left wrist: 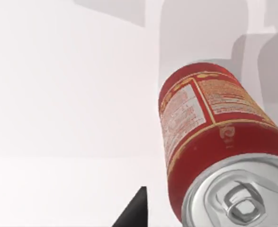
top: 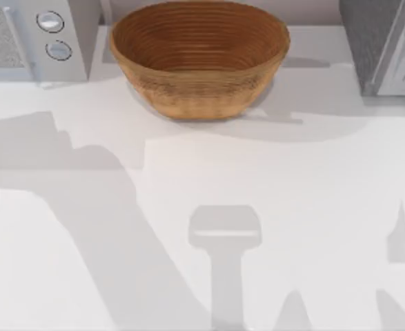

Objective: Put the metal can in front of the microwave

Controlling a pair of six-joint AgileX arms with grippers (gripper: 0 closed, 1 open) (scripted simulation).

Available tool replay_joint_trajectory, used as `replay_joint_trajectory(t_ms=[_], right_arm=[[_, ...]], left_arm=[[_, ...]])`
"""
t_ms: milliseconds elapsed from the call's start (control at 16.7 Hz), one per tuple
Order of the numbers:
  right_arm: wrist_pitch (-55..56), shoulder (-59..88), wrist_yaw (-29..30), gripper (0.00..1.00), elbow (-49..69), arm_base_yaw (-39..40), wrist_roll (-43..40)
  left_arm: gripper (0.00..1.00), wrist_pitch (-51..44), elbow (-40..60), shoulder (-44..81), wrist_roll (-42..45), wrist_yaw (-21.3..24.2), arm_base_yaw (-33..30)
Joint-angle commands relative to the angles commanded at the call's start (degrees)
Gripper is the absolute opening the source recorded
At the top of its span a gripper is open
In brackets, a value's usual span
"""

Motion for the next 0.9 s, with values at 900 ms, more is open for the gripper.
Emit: replay_joint_trajectory(t_ms=[900], right_arm=[[0.0, 0.0, 0.0, 1.0, 0.0, 0.0, 0.0]], left_arm=[[1.0, -5.74, 6.76, 0.82, -0.1, 0.13, 0.01]])
